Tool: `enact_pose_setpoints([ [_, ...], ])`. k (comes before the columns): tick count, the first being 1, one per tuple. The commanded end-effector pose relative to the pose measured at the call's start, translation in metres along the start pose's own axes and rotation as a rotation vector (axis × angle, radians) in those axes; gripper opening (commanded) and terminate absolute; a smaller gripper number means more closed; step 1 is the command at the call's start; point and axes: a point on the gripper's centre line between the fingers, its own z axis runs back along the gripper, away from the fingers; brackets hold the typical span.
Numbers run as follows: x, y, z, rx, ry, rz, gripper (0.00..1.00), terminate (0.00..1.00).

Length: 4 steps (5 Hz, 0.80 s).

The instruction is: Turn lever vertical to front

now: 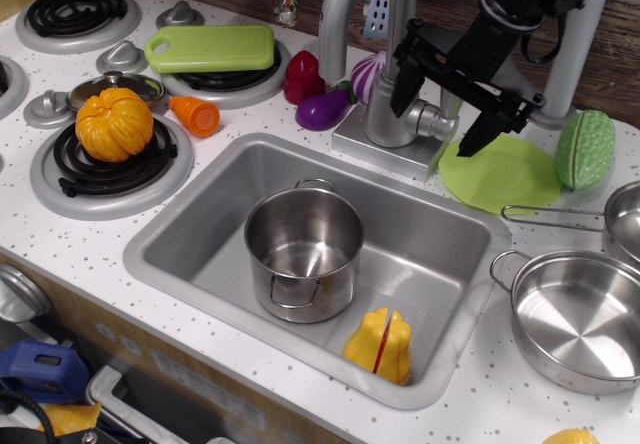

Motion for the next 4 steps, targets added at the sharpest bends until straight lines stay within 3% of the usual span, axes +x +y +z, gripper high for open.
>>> enact_pose_setpoints([
  [1, 0.034, 0.003, 0.026, -0.016, -0.103, 0.028, 1.00, 0.00],
  [4, 0.057, 0.006, 0.023, 0.008, -0.132, 0.020, 1.00, 0.00],
])
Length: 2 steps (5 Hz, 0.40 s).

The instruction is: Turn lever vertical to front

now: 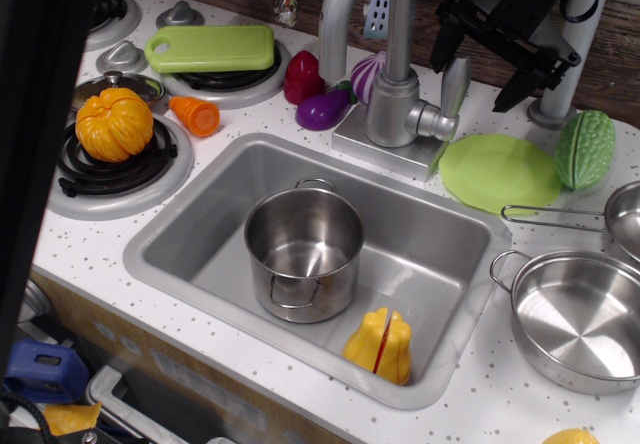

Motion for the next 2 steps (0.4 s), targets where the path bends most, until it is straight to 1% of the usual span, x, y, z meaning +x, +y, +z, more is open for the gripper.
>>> enact_pose_setpoints([
  [1, 0.0057, 0.0171, 0.0221, -0.002, -0.036, 0.026, 1.00, 0.00],
  [2, 0.0011, 0.0188, 0.0196, -0.002, -0.033, 0.026, 0.00, 0.00],
])
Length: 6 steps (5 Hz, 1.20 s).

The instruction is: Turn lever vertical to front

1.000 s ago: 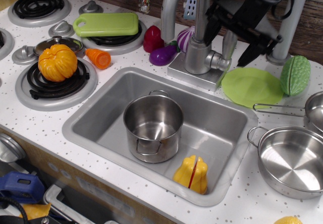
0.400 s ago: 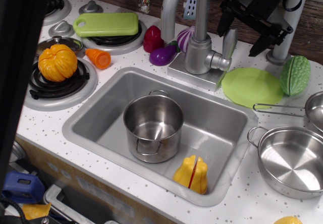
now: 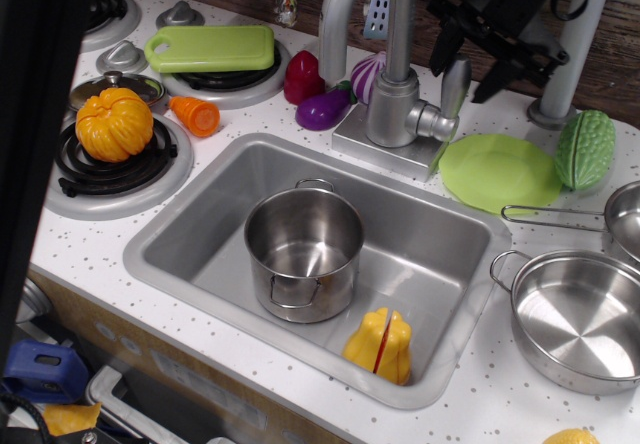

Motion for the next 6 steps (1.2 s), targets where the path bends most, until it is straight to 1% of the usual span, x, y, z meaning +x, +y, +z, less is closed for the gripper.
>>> enact_pose_setpoints([
  [1, 0.000, 0.012, 0.023, -0.024, -0.047, 0.040, 0.00, 0.00],
  [2, -0.016, 0.004, 0.029, -0.073, 0.071, 0.042, 0.00, 0.00],
  [3, -0.033, -0.006, 0.032, -0.109, 0.116, 0.040, 0.00, 0.00],
  [4, -0.048, -0.013, 0.029, -0.126, 0.122, 0.053, 0.00, 0.00],
  [5, -0.059, -0.017, 0.013, -0.166, 0.087, 0.056, 0.00, 0.00],
  [6, -0.065, -0.021, 0.000, -0.159, 0.063, 0.056, 0.00, 0.00],
])
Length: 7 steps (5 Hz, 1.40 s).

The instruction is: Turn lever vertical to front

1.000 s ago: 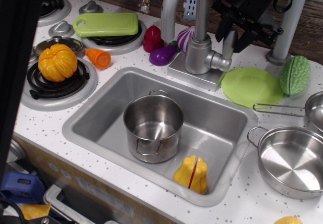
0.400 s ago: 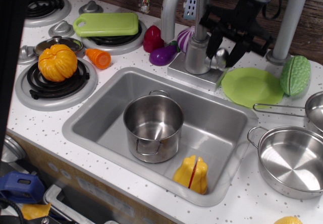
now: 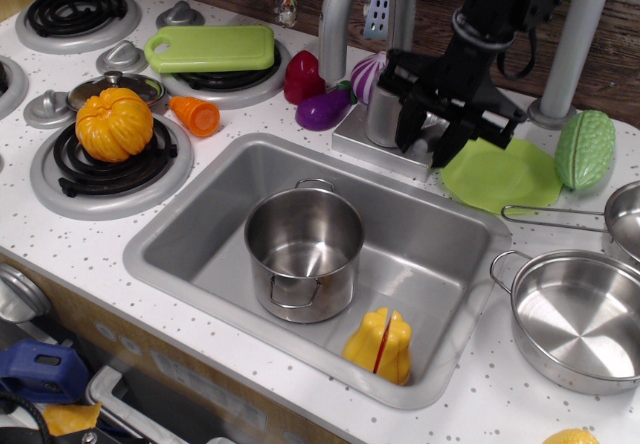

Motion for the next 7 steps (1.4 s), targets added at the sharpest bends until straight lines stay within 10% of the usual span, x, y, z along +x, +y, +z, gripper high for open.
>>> enact_pose_setpoints([
  [1, -0.004, -0.001, 0.018, -0.029, -0.067, -0.003, 0.00, 0.00],
  [2, -0.001, 0.001, 0.021, -0.029, -0.066, 0.003, 1.00, 0.00],
  [6, 0.001, -0.001, 0.035, -0.006, -0.065, -0.001, 1.00, 0.00],
  [7, 0.001, -0.001, 0.035, -0.006, -0.065, -0.001, 1.00, 1.00],
])
